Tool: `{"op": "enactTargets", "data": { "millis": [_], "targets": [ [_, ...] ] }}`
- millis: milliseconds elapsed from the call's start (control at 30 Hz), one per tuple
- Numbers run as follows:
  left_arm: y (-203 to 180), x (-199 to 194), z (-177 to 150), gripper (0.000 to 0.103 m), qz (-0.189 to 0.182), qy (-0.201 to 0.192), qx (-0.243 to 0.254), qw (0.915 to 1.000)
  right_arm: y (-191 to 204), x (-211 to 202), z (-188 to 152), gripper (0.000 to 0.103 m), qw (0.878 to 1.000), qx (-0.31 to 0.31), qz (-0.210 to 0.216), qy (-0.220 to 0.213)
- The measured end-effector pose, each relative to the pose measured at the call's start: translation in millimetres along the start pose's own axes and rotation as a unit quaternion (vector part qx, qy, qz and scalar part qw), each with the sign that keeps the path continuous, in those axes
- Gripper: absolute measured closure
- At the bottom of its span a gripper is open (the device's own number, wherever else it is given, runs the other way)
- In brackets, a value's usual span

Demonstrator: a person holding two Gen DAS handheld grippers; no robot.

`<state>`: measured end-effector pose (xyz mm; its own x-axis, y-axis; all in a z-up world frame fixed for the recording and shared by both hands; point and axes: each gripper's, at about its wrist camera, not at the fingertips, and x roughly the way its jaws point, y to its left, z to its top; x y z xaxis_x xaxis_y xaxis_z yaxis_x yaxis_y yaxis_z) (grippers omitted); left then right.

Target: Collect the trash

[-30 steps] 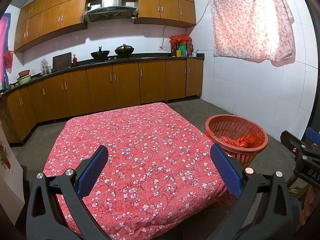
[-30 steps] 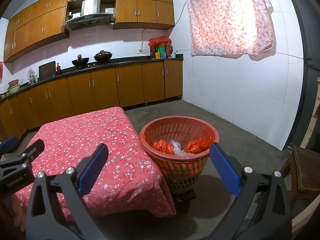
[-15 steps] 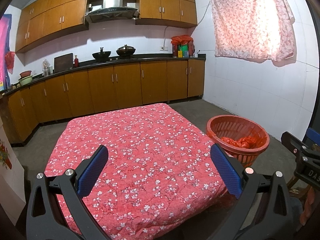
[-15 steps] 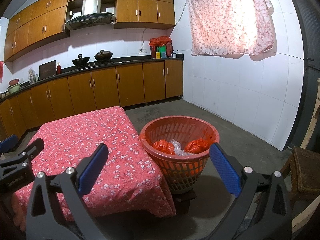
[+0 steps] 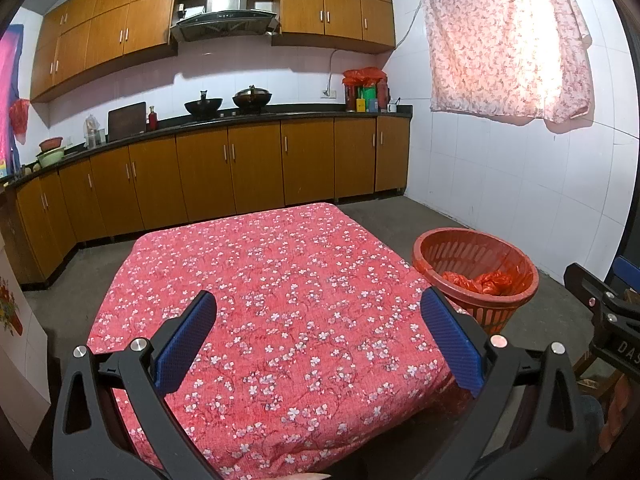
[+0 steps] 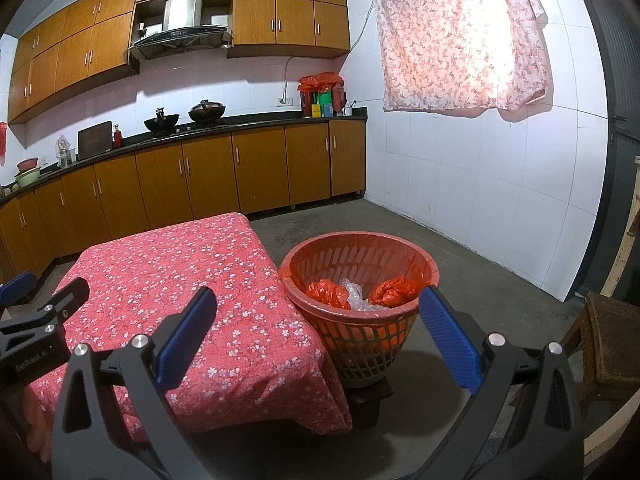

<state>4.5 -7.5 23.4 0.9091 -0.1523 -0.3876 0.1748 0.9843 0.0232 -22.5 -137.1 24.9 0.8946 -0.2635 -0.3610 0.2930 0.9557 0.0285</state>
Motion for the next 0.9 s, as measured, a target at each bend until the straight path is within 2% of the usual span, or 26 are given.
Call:
{"op": "enactTargets", "data": {
  "millis": [900],
  "targets": [
    [-0.1, -1.8, 0.9, 0.002, 0.000, 0.001, 0.000, 1.0000, -0.5, -0.3, 0.9, 0.004, 1.000, 0.000, 0.000, 0.000]
  ]
}}
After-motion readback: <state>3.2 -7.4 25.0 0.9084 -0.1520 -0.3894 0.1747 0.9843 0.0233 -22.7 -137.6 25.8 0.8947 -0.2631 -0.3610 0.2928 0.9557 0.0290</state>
